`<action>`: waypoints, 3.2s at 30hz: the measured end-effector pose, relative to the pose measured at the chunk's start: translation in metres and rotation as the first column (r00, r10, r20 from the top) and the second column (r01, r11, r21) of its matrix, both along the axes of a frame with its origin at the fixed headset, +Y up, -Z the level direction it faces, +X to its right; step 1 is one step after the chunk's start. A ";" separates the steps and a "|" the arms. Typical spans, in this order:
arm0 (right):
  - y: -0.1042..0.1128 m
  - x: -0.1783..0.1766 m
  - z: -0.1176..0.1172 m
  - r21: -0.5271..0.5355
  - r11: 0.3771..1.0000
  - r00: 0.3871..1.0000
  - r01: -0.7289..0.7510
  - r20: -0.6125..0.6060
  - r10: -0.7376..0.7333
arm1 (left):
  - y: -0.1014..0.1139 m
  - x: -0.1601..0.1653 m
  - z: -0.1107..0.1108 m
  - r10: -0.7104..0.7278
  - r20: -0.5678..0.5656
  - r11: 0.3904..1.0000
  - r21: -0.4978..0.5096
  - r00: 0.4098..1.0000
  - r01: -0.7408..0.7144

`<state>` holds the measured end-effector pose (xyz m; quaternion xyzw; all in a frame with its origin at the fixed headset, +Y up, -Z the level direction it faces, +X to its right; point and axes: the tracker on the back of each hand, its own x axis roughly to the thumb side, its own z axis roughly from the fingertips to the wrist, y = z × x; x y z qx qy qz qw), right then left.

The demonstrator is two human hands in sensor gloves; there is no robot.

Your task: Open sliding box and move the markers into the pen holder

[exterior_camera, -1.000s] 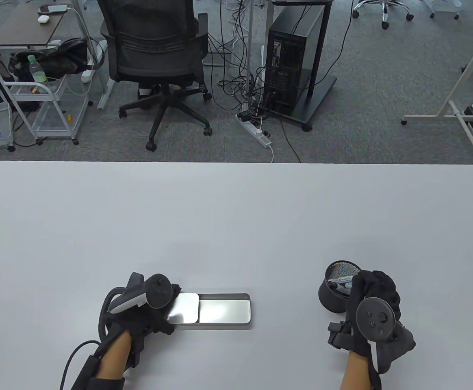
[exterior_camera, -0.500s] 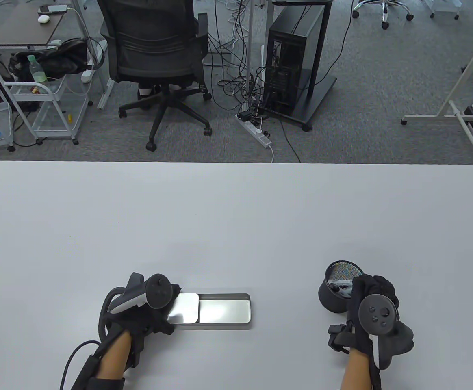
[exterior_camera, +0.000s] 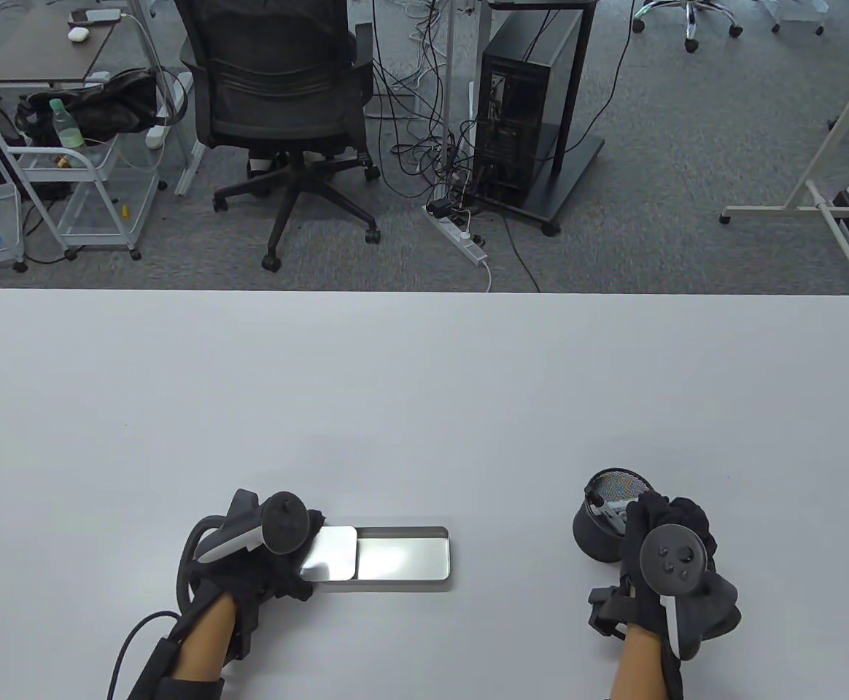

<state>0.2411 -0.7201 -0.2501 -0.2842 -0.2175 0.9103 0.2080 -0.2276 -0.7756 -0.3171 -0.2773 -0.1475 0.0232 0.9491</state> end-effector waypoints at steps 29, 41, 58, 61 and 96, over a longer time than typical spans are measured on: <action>0.025 -0.015 0.005 0.068 0.998 0.991 -0.018 -0.134 0.027 | 0.000 0.000 0.000 0.000 0.000 1.000 0.000 1.000 0.000; 0.045 -0.079 0.006 0.196 0.981 0.897 0.010 -0.435 0.078 | 0.000 0.000 0.001 0.000 0.001 1.000 0.000 1.000 0.000; 0.011 -0.172 -0.003 0.098 0.967 0.666 -0.234 -0.709 0.233 | 0.000 0.000 0.001 -0.010 0.008 1.000 0.005 1.000 0.010; -0.004 -0.183 -0.007 0.049 0.952 0.629 -0.303 -0.740 0.238 | 0.000 0.000 0.001 -0.010 0.008 1.000 0.005 1.000 0.010; -0.018 -0.195 -0.010 0.020 0.933 0.595 -0.360 -0.765 0.247 | 0.099 0.004 0.065 0.163 0.165 0.786 0.574 0.973 -0.228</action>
